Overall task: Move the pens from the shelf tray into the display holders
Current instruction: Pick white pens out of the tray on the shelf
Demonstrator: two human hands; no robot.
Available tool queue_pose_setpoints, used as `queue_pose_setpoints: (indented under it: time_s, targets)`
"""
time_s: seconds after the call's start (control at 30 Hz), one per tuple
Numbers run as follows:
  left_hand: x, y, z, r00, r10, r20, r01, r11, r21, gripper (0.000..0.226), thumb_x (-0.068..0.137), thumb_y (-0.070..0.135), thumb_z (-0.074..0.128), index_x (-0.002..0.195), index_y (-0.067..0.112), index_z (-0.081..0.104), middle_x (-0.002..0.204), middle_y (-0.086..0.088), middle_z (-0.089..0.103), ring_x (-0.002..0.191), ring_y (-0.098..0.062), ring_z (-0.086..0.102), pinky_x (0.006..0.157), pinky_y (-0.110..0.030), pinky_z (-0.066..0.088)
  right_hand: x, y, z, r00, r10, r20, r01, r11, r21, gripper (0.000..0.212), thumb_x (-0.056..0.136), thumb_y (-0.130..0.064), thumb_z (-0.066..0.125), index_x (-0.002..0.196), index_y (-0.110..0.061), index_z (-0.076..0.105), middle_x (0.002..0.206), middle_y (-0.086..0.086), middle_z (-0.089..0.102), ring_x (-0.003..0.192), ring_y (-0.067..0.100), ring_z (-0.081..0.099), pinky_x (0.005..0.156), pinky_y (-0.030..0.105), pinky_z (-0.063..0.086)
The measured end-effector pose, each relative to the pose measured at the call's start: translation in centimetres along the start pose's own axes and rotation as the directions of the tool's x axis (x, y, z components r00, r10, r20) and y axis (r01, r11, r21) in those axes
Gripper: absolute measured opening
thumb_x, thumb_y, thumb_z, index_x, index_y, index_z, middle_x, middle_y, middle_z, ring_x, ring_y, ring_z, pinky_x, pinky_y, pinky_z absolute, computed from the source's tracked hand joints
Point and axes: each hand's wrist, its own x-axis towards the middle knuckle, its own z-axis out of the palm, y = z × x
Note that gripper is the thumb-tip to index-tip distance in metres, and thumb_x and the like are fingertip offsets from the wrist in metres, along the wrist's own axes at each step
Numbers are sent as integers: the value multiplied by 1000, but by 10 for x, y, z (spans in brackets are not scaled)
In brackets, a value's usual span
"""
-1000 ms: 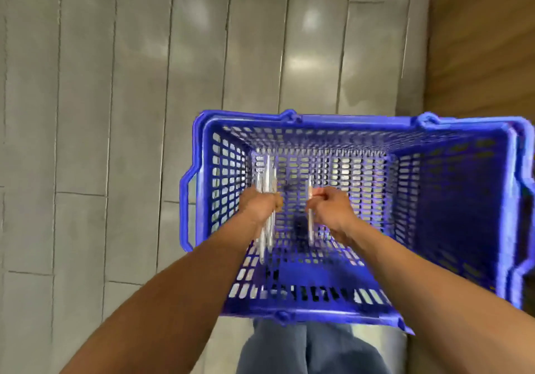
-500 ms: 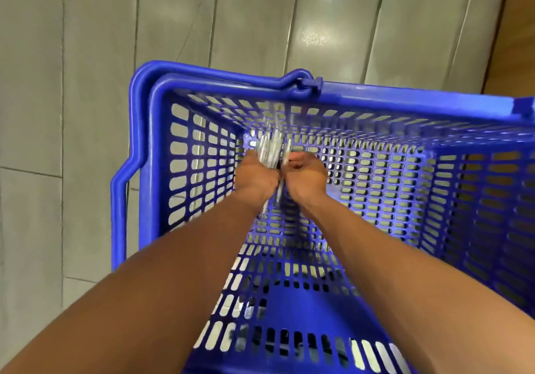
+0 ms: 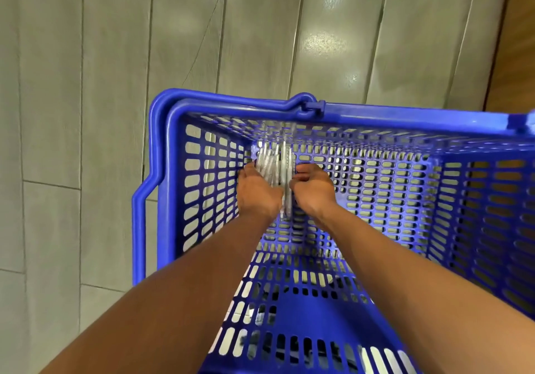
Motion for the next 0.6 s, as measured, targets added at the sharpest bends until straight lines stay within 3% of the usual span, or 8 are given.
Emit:
queue_pose_setpoints:
  time_s: [0.1,0.2,0.3,0.4,0.47,0.5,0.57,0.6]
  targets:
    - [-6,2,-6,1000,18,-16,-17,1000,11,82,86,14,74,152,6,28,152,-13,36,135,-30,46,108,-36,45,-8,-3,-5,998,7,60,-6,1000,-21,39,92,-3,58,128,-15,54,97,-5,58,73,10,57,60,24,51]
    - [-15,4,-18,1000,12,12,-12,999,-32,69,93,12,64,152,7,29,152,-13,39,124,-33,56,98,-44,53,-18,-8,-10,994,21,106,-18,999,-30,50,93,-2,54,140,-13,46,123,1,58,74,9,58,56,22,48]
    - [-27,5,-33,1000,1,21,1,997,-83,57,97,16,58,150,11,36,145,-10,49,95,-28,68,64,-33,55,-30,-14,-19,990,44,135,-39,999,-36,54,94,-1,50,146,-11,39,139,6,52,80,16,60,60,27,48]
    - [-43,4,-48,998,-17,58,25,990,-141,49,100,18,52,147,13,39,120,-7,63,75,-21,67,49,-22,44,-47,-21,-27,989,47,140,-41,998,-40,54,94,0,47,146,-10,38,122,6,61,77,20,58,62,31,46]
    - [-58,5,-60,994,-44,96,64,976,-208,44,101,16,49,144,14,43,94,1,61,58,-13,55,47,-24,43,-65,-28,-31,991,31,132,-24,998,-51,50,96,-4,45,146,-11,40,106,5,64,73,20,60,61,34,49]
    - [-66,6,-67,992,-57,115,84,966,-244,41,101,14,48,142,14,46,88,1,60,55,-12,51,50,-26,44,-76,-32,-32,990,24,137,-17,998,-52,48,98,-7,45,145,-12,41,111,7,65,81,25,66,68,38,54]
    - [-86,10,-84,987,-67,148,109,949,-297,35,101,14,47,136,14,52,89,-2,63,61,-14,53,59,-30,48,-102,-39,-35,987,37,156,-33,999,-29,43,100,-12,47,143,-13,44,119,13,64,106,39,64,91,51,52]
    - [-98,12,-93,985,-73,160,120,941,-315,32,102,16,47,133,15,55,93,-3,65,68,-17,57,67,-33,52,-115,-43,-39,984,51,171,-51,999,0,40,100,-13,47,141,-12,46,119,17,64,108,42,62,95,56,49]
